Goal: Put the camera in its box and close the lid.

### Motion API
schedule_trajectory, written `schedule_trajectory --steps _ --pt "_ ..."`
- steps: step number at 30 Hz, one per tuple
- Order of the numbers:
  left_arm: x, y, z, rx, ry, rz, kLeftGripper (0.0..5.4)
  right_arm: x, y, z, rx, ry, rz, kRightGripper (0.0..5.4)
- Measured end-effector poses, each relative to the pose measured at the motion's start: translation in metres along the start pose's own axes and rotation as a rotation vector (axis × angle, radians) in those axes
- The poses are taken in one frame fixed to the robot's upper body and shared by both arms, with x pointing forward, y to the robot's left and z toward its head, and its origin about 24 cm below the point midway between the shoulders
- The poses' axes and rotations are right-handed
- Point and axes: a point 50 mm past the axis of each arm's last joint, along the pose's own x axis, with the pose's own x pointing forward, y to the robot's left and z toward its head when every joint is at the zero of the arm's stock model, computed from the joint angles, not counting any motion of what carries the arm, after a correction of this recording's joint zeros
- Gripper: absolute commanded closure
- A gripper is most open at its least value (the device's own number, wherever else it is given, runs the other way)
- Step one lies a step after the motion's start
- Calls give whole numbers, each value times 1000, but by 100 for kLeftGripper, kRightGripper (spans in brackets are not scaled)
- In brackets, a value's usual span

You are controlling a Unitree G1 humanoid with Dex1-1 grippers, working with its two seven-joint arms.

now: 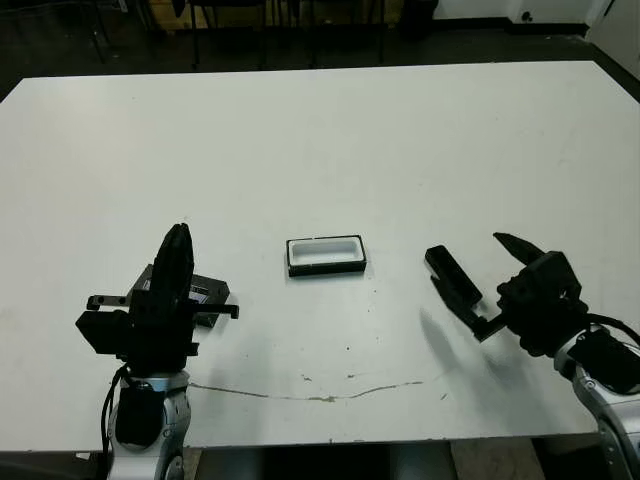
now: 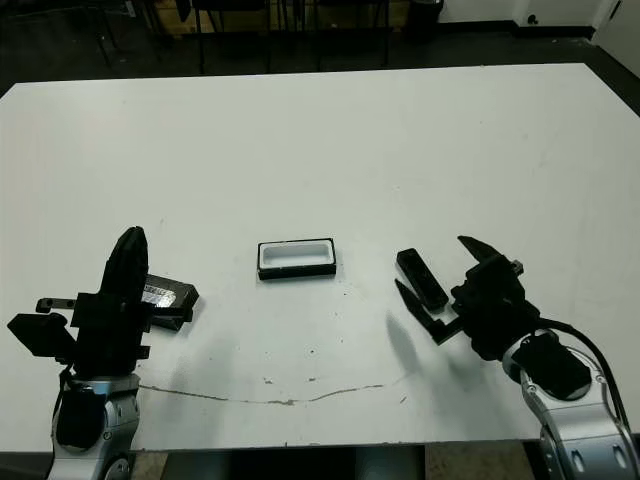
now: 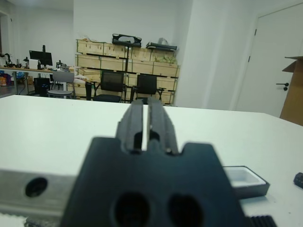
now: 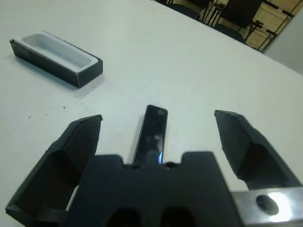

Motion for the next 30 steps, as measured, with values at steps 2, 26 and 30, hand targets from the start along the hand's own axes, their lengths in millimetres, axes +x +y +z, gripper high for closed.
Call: schedule_trajectory --steps 2,26,30 --pt "0 0 0 0 1 0 540 0 2 -3 1 9 3 2" --pt "-1 0 6 -13 4 -12 540 0 12 -26 77 38 47 49" --pt "-1 0 7 -8 1 -15 540 0 14 -25 91 57 44 122"
